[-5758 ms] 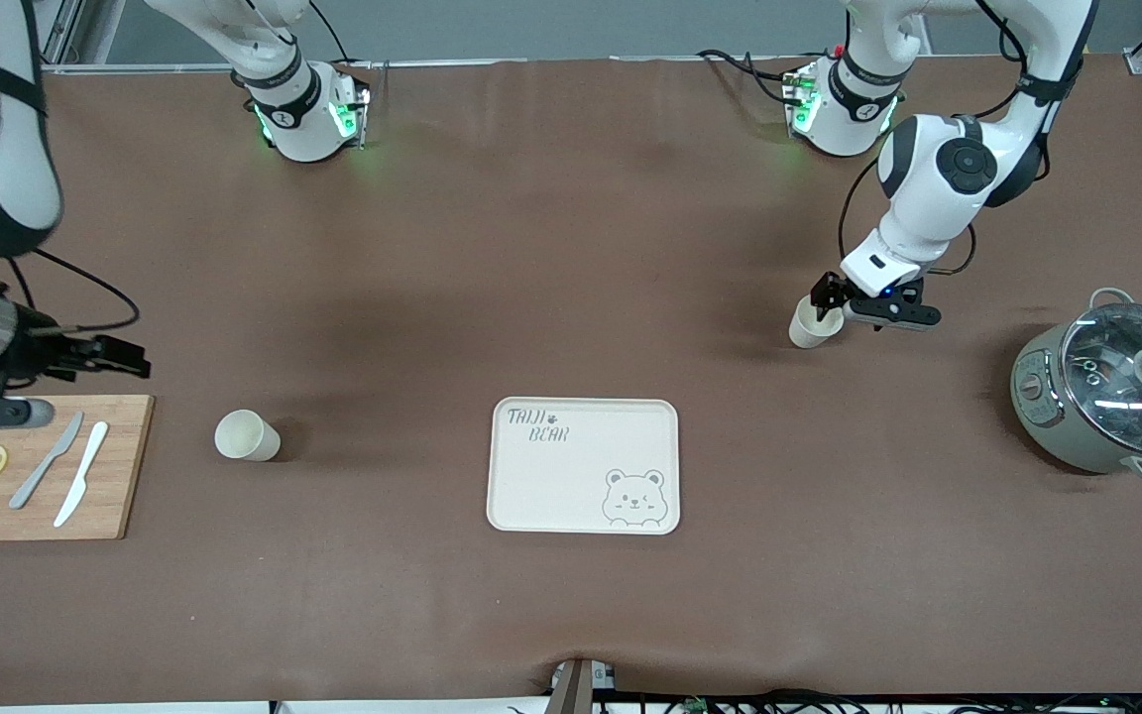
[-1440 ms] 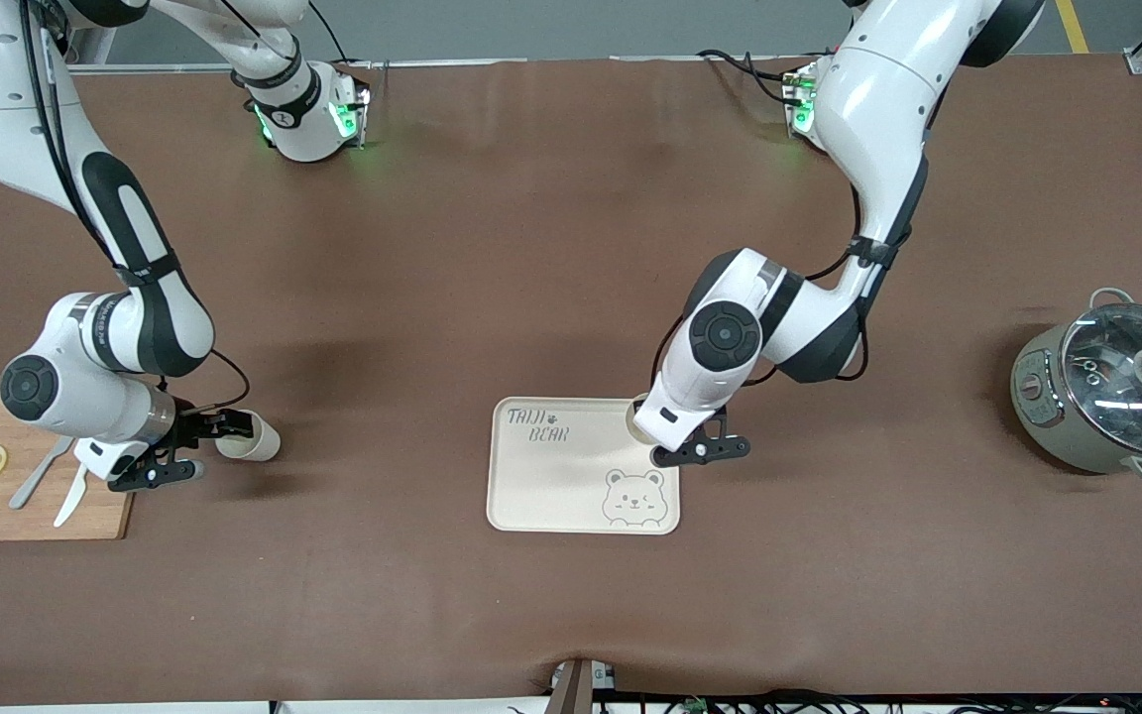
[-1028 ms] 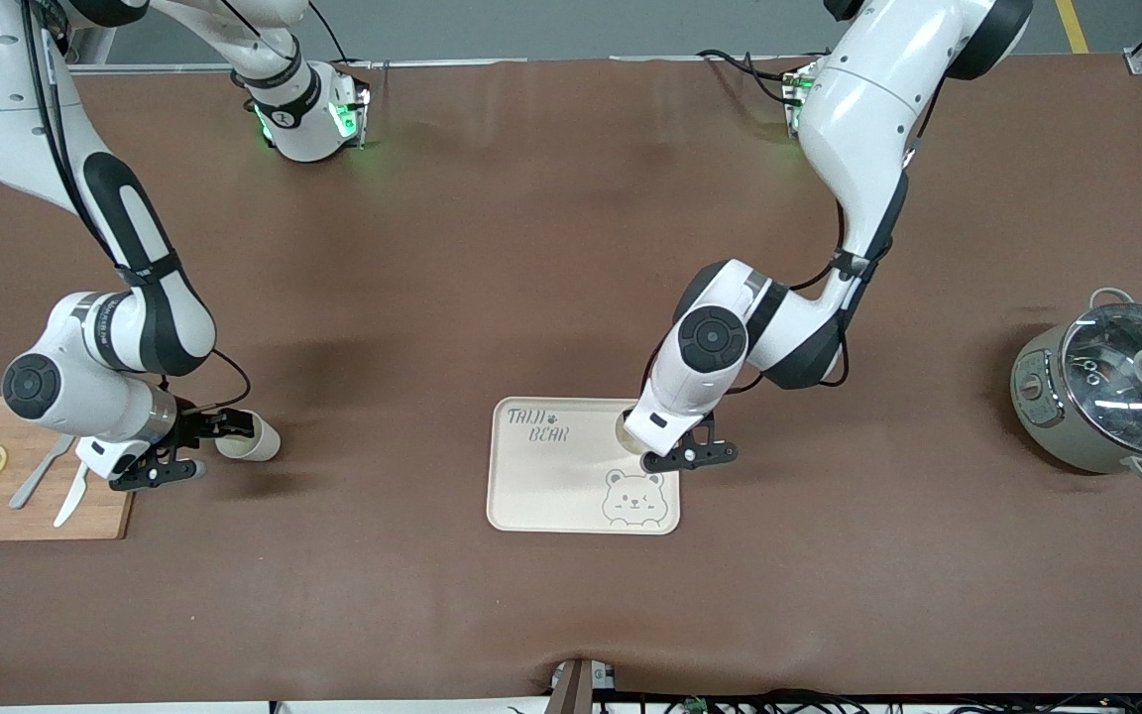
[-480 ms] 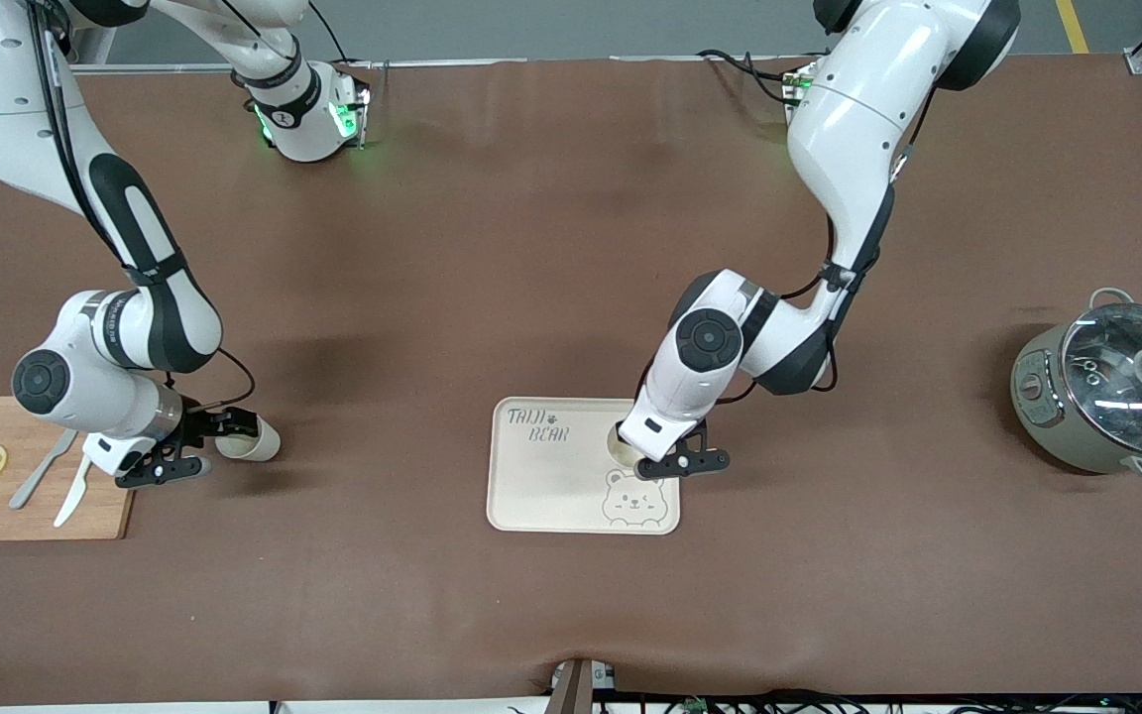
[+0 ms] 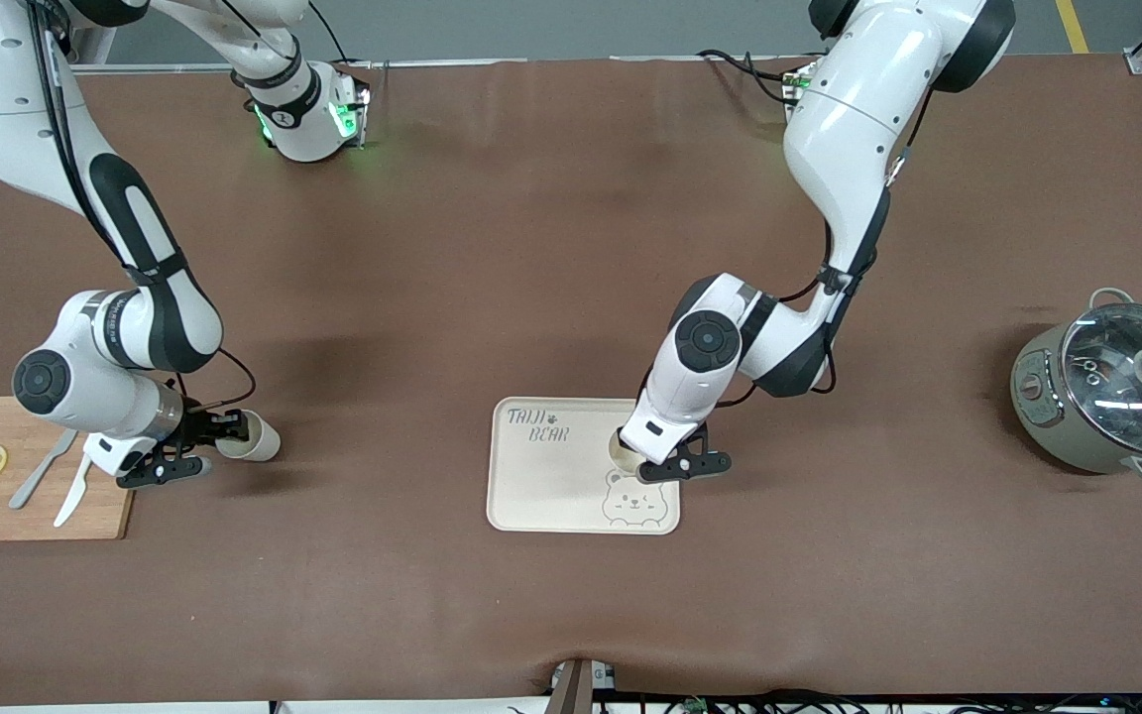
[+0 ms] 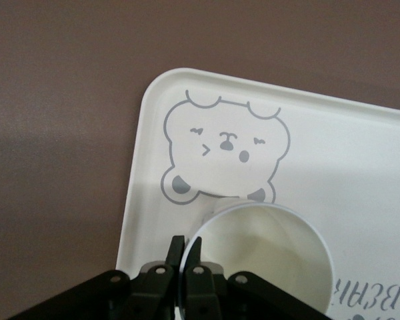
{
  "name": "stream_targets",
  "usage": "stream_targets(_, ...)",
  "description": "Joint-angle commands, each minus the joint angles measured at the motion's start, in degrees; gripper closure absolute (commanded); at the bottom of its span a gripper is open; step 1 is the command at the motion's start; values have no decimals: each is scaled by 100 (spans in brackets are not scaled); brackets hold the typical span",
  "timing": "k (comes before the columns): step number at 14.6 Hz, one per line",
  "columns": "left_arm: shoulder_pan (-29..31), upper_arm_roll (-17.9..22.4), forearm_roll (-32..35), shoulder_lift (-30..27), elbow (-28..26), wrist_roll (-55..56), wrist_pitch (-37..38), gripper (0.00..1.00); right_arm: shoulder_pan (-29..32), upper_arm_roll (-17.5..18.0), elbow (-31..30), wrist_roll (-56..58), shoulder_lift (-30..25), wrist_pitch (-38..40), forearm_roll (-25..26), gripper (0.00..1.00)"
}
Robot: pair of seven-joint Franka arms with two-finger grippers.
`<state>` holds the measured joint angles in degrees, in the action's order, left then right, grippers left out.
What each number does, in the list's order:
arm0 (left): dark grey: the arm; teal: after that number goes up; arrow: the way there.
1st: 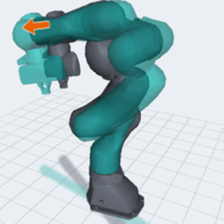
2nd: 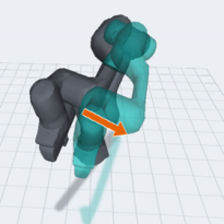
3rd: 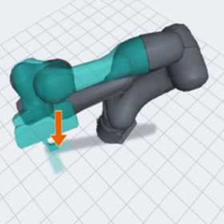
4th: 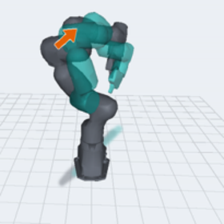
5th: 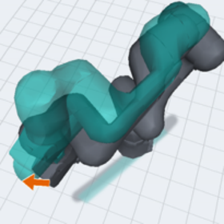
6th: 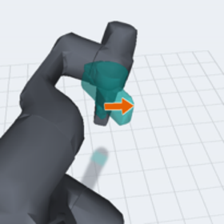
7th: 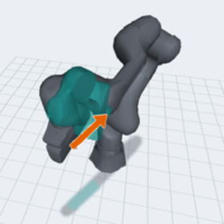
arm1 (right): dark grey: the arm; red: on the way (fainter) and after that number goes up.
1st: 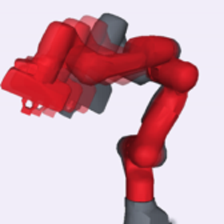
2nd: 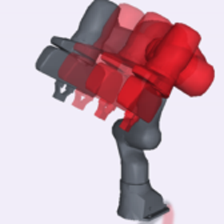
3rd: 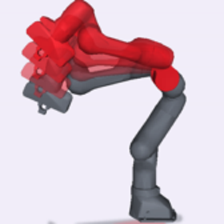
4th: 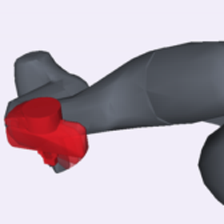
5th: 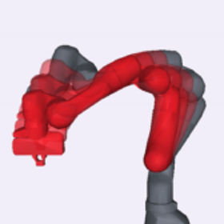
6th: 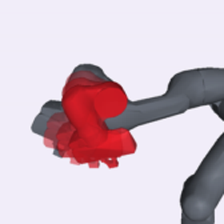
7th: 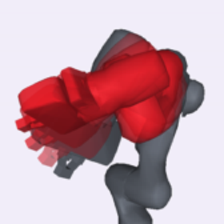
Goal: Place white IKEA cup upright on tray with both arms
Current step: 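Lower the cup upright onto the tray and open the left gripper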
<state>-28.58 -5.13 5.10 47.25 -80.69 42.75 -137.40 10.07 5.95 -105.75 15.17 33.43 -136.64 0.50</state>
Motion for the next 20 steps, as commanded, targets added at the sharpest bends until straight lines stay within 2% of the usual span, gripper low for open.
stream_targets(1, -95, 100, 184, 118, 167, 181, -59, 100, 22, 29, -104, 65, -117, -21, 73, 74)
stream_targets(3, -95, 108, 193, 127, 158, 181, -59, 100, 22, 29, -104, 65, -117, -21, 73, 82)
stream_targets(6, -95, 108, 193, 127, 150, 181, -68, 100, 22, 29, -86, 48, -117, -21, 73, 100)
stream_targets(7, -95, 108, 193, 127, 150, 181, -68, 55, 31, 38, -51, 39, -117, -12, 73, 100)
stream_targets(8, -104, 135, 245, 118, 150, 181, -68, 1, 39, 38, -16, 39, -117, 14, 73, 100)
stream_targets(11, -271, 249, 465, 48, 150, 514, 63, 0, 22, 38, 290, -22, -109, 539, 64, 100)
stream_targets(15, -262, 249, 439, -250, 281, 506, 993, 0, -57, 65, 747, -49, -170, 1269, 11, 100)
stream_targets(18, -244, 223, 412, -269, 842, 497, 1890, 0, -398, 65, 1213, -845, -240, 1963, 2, 100)
stream_targets(20, -209, 214, 395, -478, 853, 488, 2067, 0, -689, 73, 1512, -1461, -319, 2359, -41, 100)
